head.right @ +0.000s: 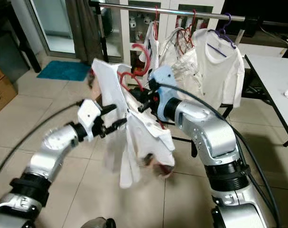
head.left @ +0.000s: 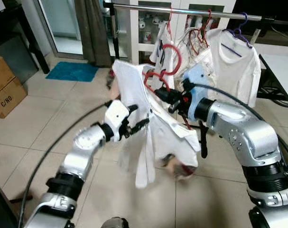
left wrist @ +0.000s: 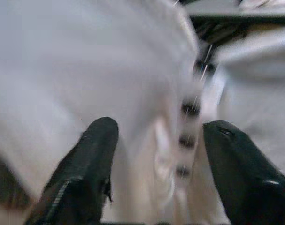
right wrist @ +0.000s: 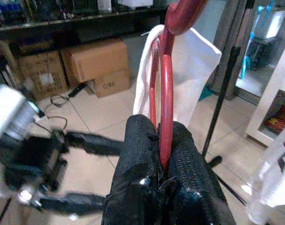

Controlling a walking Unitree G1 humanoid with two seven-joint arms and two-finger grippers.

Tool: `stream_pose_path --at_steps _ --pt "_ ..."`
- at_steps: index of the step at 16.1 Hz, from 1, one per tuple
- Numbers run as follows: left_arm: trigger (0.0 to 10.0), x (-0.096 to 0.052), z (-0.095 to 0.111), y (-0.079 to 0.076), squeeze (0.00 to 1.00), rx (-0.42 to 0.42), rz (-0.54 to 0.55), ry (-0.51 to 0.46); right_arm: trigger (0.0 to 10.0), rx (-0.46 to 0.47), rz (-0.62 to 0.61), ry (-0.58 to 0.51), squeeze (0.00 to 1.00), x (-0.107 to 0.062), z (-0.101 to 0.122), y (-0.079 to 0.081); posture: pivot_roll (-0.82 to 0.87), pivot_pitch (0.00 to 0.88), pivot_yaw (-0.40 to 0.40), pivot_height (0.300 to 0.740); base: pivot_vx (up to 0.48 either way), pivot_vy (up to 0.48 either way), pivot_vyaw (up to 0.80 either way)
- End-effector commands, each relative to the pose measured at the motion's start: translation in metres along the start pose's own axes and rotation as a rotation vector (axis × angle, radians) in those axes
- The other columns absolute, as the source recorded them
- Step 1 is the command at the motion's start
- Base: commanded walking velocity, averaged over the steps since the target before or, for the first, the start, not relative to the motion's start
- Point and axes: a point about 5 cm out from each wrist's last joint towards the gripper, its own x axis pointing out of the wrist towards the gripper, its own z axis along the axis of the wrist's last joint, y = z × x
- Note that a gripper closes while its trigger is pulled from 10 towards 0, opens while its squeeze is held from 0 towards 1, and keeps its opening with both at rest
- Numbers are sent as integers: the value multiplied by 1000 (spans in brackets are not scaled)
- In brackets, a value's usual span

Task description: Hang hanger

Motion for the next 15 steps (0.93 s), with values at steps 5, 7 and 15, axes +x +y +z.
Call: stream_pose_path --at_steps 5,7,15 --pt "10000 12 -8 -15 0 73 -75 19 10000 17 57 -60 0 -5 18 6 -135 0 54 740 0 0 0" --pt "10000 16 -7 -19 0 115 -97 6 10000 28 64 -62 0 -5 18 8 -151 0 61 740 0 0 0" --pt "0 17 -4 -14 0 173 -58 -46 10000 45 70 -62 0 -5 17 11 -148 0 67 740 0 0 0"
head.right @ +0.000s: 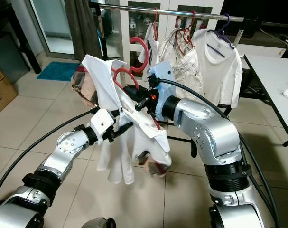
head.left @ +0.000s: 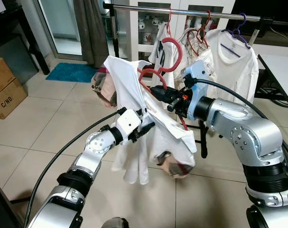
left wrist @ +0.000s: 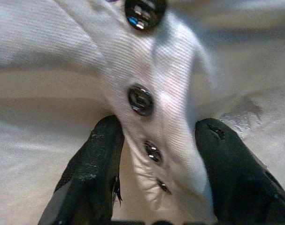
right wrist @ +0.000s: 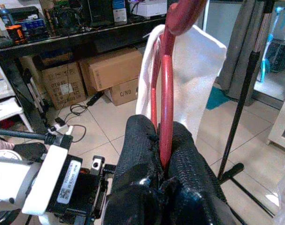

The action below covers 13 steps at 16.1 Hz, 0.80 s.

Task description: Hang hanger

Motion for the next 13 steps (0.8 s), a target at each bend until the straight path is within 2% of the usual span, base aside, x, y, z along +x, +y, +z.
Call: stream_pose_path --at_steps 1,13 --pt "0 0 1 2 0 0 -4 -12 10000 -12 8 -38 0 -2 9 2 -148 0 67 740 0 0 0" --pt "0 -2 0 3 0 -18 21 -40 10000 -10 0 -34 0 -3 9 1 -146 0 64 740 0 0 0"
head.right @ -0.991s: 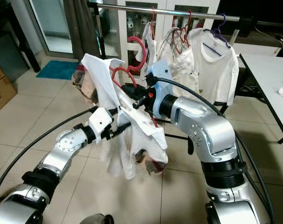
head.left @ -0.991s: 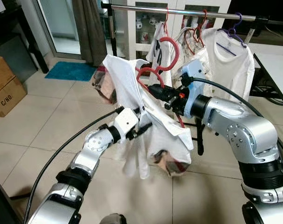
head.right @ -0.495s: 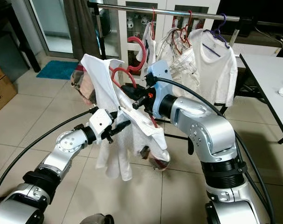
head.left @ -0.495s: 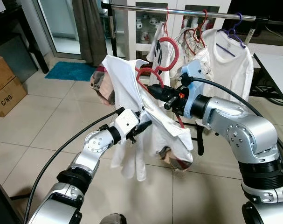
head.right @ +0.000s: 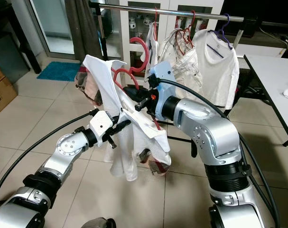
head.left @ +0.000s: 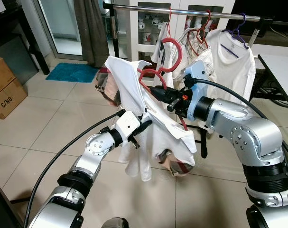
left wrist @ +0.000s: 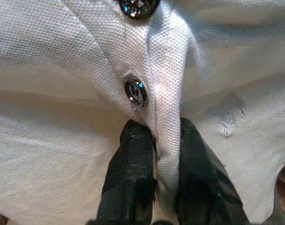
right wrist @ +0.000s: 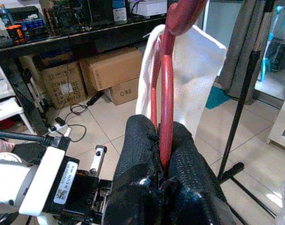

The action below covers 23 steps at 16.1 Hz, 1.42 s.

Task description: Hang hanger

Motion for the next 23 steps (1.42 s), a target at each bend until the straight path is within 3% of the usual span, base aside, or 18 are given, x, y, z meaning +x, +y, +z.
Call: stream_pose_path --at_steps 1,4,9,12,14,15,17,19,20,23 --pt "0 -1 4 8 0 -11 41 -33 10000 -13 0 -37 0 -3 10 0 -146 0 63 740 0 0 0" --pt "0 -4 8 14 0 -20 89 -66 10000 -15 -3 -33 0 -3 9 0 -145 0 62 740 0 0 0" --pt "0 -19 48 30 0 65 178 -298 10000 -58 -82 47 0 0 -7 -10 -139 0 57 740 0 0 0" --pt "0 -25 71 33 0 117 164 -382 10000 -52 -196 117 0 -1 -27 -27 -133 0 52 740 0 0 0" --pt "0 -29 75 35 0 129 173 -382 10000 -68 -287 161 0 -4 -38 -41 -129 0 52 740 0 0 0" --pt "0 -29 73 34 0 135 166 -363 10000 -80 -311 177 0 -6 -40 -44 -129 0 52 740 0 0 0" --pt "0 -33 46 33 0 162 130 -164 10000 -100 -351 176 0 -11 -41 -53 -129 0 54 740 0 0 0" --pt "0 -35 29 34 0 119 144 -51 10000 -126 -371 161 0 -13 -37 -56 -129 0 54 740 0 0 0" --pt "0 -39 7 29 0 87 129 88 10000 -165 -400 117 0 -14 -28 -61 -133 0 59 740 0 0 0" --pt "0 -39 2 27 0 55 163 94 10000 -173 -395 95 0 -13 -22 -61 -133 0 56 740 0 0 0"
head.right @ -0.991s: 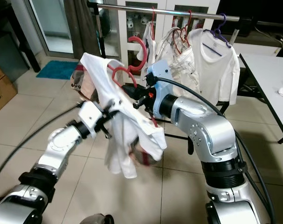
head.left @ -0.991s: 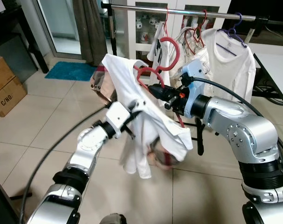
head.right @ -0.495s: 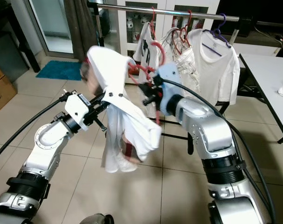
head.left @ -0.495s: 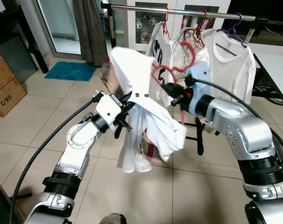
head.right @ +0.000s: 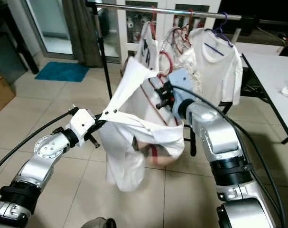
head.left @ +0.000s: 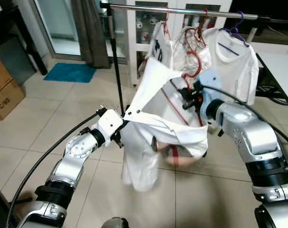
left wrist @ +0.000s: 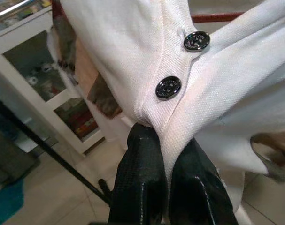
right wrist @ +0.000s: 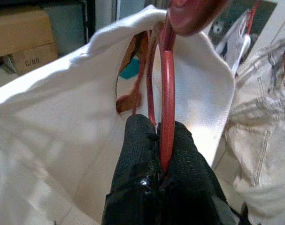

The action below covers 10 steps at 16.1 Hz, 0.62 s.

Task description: Hang hanger

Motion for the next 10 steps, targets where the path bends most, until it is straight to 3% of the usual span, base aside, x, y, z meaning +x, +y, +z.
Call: stream_pose_path --at_steps 1,3,5,6,7,9,10 --pt "0 1 4 3 0 5 31 -17 10000 -23 -21 -15 0 -1 5 -5 -133 0 55 740 0 0 0" --pt "0 -1 2 7 0 -4 94 -7 10000 -63 -37 13 0 -1 -2 -6 -132 0 56 740 0 0 0" --pt "0 -6 -14 14 0 -16 187 101 10000 -88 -51 17 0 -1 -3 -8 -133 0 58 740 0 0 0" --pt "0 -12 -33 15 0 -47 228 221 10000 -84 -51 8 0 -2 -1 -10 -134 0 58 740 0 0 0" --pt "0 -13 -40 9 0 -57 196 264 10000 -88 -52 4 0 -2 0 -10 -134 0 56 740 0 0 0" --pt "0 -11 -39 1 0 -64 150 248 10000 -94 -50 0 0 -2 1 -11 -134 0 56 740 0 0 0" --pt "10000 -4 -23 -8 0 -104 88 148 10000 -100 -40 -8 0 -2 3 -9 -132 0 50 740 0 0 0"
